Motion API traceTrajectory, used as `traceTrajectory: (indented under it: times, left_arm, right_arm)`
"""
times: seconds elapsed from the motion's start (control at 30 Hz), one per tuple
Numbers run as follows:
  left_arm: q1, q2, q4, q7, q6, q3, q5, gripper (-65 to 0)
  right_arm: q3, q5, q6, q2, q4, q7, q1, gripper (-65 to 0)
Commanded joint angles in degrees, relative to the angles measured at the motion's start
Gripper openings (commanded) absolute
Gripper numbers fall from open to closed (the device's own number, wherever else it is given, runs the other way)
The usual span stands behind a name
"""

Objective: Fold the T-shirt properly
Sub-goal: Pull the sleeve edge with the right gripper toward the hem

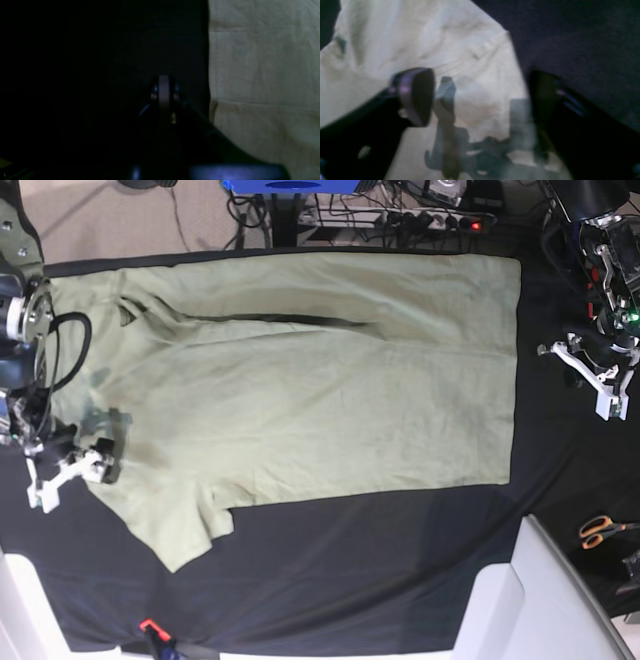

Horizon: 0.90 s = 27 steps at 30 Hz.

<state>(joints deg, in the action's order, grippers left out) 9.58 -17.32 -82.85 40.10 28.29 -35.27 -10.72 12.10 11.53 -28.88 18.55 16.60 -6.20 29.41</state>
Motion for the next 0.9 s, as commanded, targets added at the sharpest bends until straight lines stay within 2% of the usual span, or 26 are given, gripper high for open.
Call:
traceTrajectory:
  times: [0.0,0.13,0.2,0.23,0.37,0.63,0.87]
  left_arm:
    - [-0.3,-1.1,-1.0,-1.0,-0.3,-0.4,-0.6,-65.0]
    - [-0.2,-1.0,-0.9,-1.0,-0.3,-0.4,-0.6,-65.0]
    - [-0.2,-1.0,-0.9,-1.0,-0.3,-0.4,-0.6,-65.0]
    - [-0.2,-1.0,-0.9,-1.0,-0.3,-0.4,-0.6,-65.0]
    - [-0.2,-1.0,-0.9,-1.0,-0.3,-0.3,-0.6,-65.0]
    - [-0.2,-1.0,-0.9,-1.0,-0.3,-0.3,-0.5,-65.0]
    - [-0.2,-1.0,-0.8,-1.0,-0.3,-0.3,-0.5,-65.0]
  right_arm:
    - [-0.1,-0.3,0.0,0.5,0.3,-1.8,0.7,-24.9]
    - [-0.1,-0.3,0.2,0.4,0.3,-1.8,0.8,-52.2]
    - [-0.1,-0.3,0.2,0.4,0.4,-1.8,0.8,-62.3]
    - [-0.1,-0.3,0.1,0.4,0.6,-1.8,0.8,-65.0]
    - [0.1,-0.3,-0.2,0.3,5.0,-3.9,-0.6,-65.0]
    - [0.5,-0.1,-0.2,0.0,22.6,-18.4,-5.9,-65.0]
    - [0.6,-0.1,-0.2,-2.1,37.8,-30.1,-11.3,-65.0]
